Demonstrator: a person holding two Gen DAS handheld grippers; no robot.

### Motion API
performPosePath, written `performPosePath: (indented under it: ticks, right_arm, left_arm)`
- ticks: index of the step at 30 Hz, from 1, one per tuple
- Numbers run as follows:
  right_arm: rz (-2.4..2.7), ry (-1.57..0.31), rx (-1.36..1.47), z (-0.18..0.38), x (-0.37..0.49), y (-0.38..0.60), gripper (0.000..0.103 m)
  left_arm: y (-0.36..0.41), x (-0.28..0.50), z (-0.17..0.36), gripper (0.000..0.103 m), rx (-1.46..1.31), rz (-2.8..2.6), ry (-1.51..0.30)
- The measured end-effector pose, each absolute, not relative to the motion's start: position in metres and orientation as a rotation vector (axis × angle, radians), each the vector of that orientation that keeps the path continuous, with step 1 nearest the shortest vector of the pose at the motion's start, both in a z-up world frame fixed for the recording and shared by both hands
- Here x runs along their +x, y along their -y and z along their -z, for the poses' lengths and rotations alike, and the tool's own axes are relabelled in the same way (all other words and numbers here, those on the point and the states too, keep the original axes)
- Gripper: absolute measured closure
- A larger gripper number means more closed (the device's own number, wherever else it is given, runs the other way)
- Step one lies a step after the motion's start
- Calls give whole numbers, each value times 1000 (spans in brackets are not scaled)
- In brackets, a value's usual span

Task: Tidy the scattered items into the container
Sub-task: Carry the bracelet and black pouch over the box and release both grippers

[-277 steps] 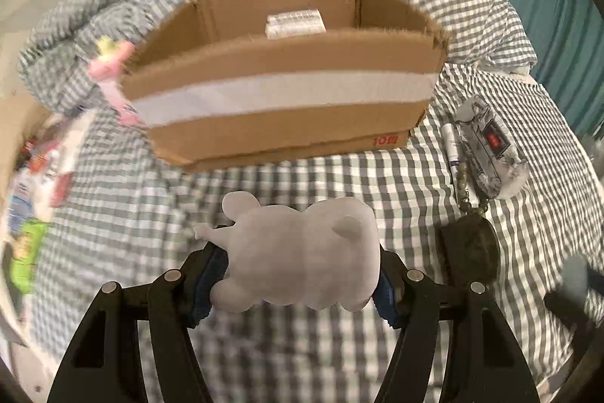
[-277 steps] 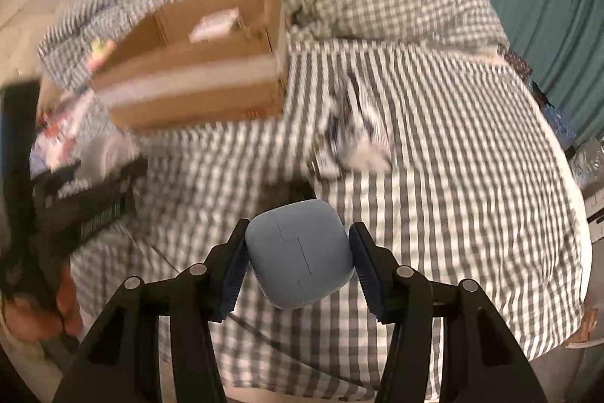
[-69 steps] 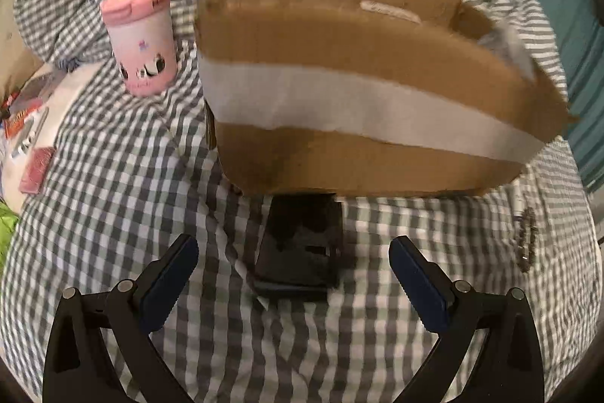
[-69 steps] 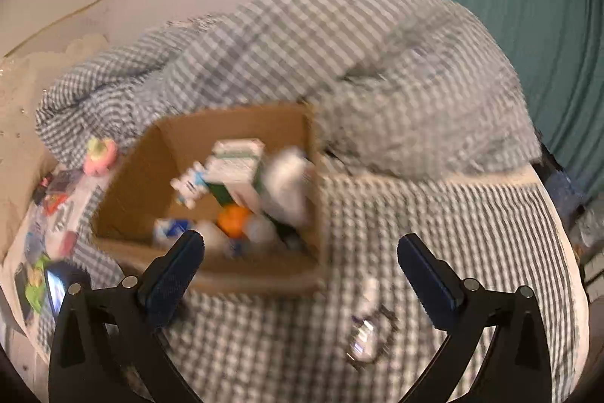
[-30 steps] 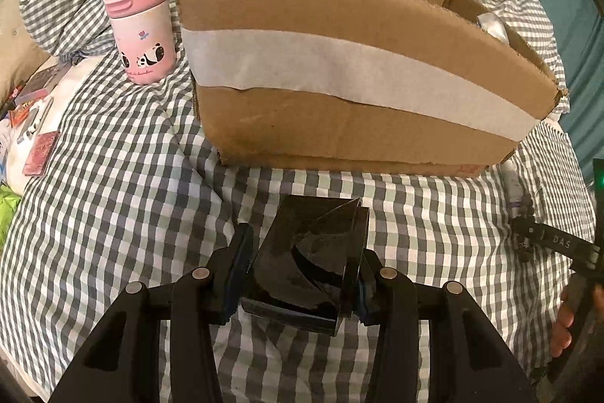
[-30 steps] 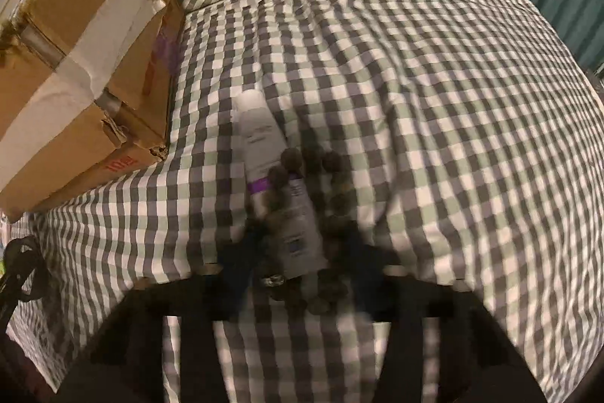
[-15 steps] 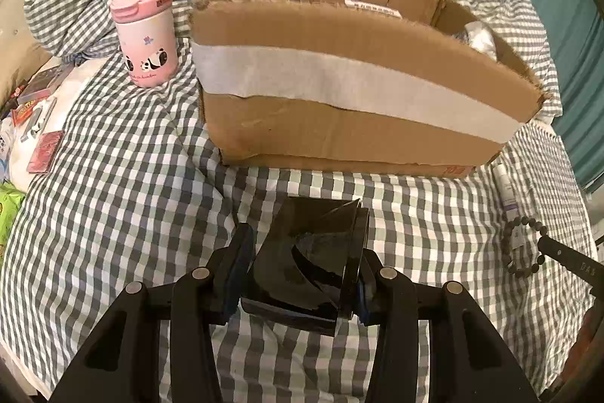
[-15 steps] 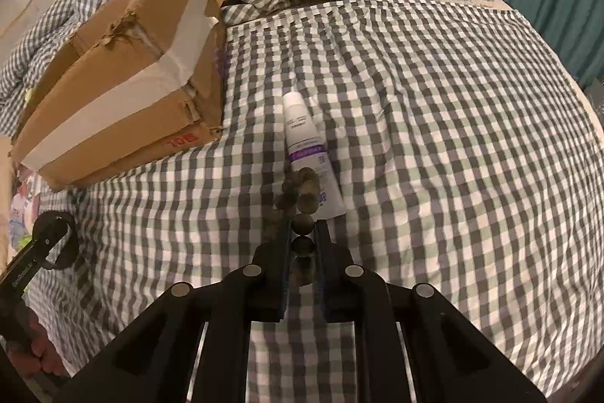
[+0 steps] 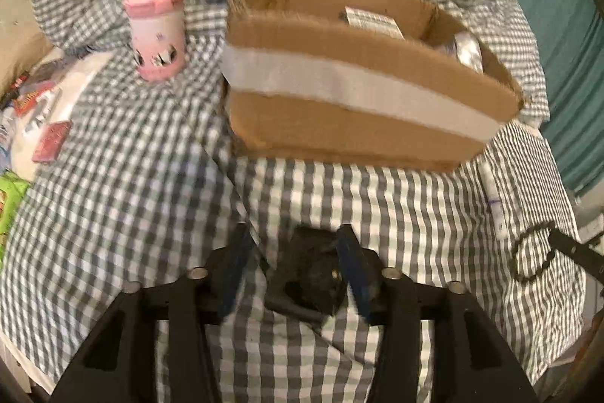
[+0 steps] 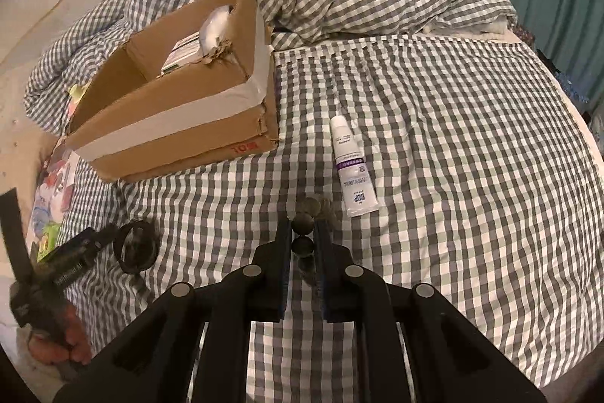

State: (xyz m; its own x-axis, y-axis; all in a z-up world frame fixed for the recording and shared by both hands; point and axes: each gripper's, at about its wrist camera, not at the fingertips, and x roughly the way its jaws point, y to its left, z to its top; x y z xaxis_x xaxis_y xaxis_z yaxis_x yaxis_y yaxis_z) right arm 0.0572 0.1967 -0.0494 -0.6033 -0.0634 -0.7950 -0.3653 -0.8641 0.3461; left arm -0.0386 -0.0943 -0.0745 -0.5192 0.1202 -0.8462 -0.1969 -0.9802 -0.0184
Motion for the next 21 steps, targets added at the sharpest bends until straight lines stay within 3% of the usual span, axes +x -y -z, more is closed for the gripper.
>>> performPosePath:
  ticks: [1, 2, 8, 10, 11, 12, 13, 21]
  right_arm:
    - [-2559, -738, -1297, 50, 58, -197, 92]
    - [-2561, -746, -1302, 51, 59, -197, 92]
    - [-2566, -752, -1306, 50, 63, -195, 92]
    - [-2569, -737, -1296, 46, 64, -193, 92]
    - [-2574, -734, -1297, 44, 65, -193, 92]
    - [-2577, -733, -1293, 41, 65, -192, 92]
    - [-2581, -731, -1280, 38, 65, -191, 92]
    - [-2666, -665, -1227, 4, 65, -167, 92]
  left_arm:
    - [93, -36, 78, 7, -1427, -2589, -128]
    - [92, -34, 81, 2, -1418, -2596, -144]
    - [81, -52, 127, 0, -1511, -2567, -336]
    - [86, -57, 139, 10, -1554, -2518, -258]
    - [87, -57, 139, 24, -1552, -2514, -227]
    - [88, -54, 134, 50, -1533, -2527, -221]
    - [87, -52, 129, 56, -1524, -2524, -229]
    - [91, -37, 80, 57, -1375, -2581, -215]
